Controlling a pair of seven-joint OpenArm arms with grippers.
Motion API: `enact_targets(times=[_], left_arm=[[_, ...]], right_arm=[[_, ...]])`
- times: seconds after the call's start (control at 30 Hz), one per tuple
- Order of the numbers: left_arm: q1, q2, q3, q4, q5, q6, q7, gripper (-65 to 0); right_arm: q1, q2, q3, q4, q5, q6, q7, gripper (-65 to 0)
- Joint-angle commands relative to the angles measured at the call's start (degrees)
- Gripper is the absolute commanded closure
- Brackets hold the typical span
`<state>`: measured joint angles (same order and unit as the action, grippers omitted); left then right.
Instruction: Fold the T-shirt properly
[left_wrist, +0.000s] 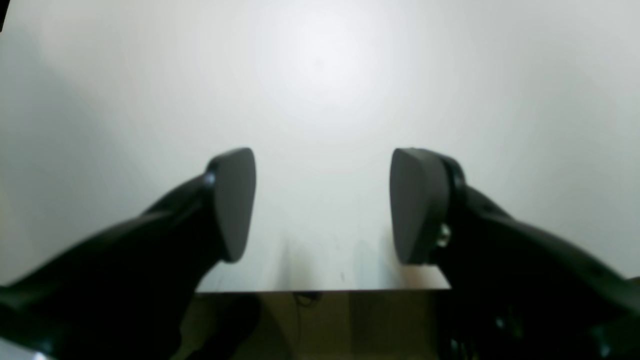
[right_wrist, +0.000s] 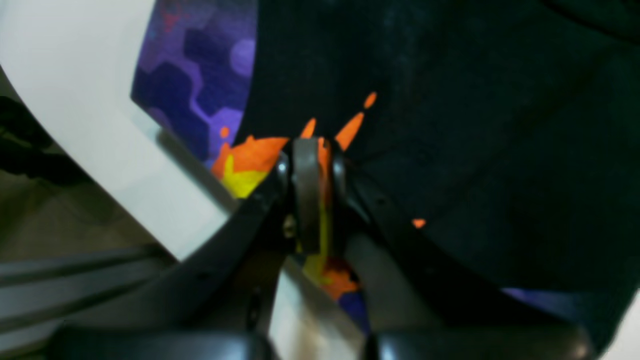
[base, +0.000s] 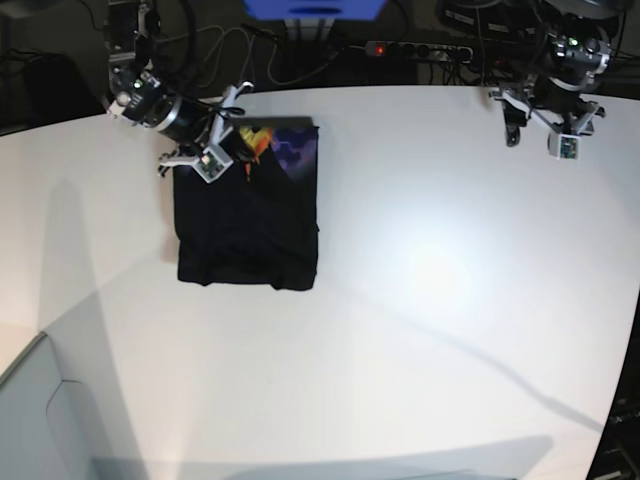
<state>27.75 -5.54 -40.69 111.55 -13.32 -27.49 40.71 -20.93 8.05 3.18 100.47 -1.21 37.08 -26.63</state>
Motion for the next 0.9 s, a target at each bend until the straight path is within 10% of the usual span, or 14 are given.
enact_targets(times=[0.0,0.23,0.47,0.87], left_arm=[[0.16,-0.48,-0.41,1.02,-0.52,0.01,-1.1,-40.3],[0.16,-0.83,-0.41,1.2,-0.52,-0.25,-1.1,-38.1],[1.04,-0.48,-2.17,3.05,-0.52,-0.25,-0.75,0.0],[11.42,0.13,-1.91,0.76,-0.61,-0.16,-1.1,0.0]], right_arm=[[-0.83,0.34,0.12,3.05,0.99,0.59,1.18,-0.2],[-6.63,-0.1,2.14,19.49,1.08,0.59,0.83,-0.2],[-15.25,-1.86,10.05,20.02,1.52,0.59,1.01,-0.1],[-30.02,-3.18,16.29,19.05,8.99,0.59,0.57,-0.1]])
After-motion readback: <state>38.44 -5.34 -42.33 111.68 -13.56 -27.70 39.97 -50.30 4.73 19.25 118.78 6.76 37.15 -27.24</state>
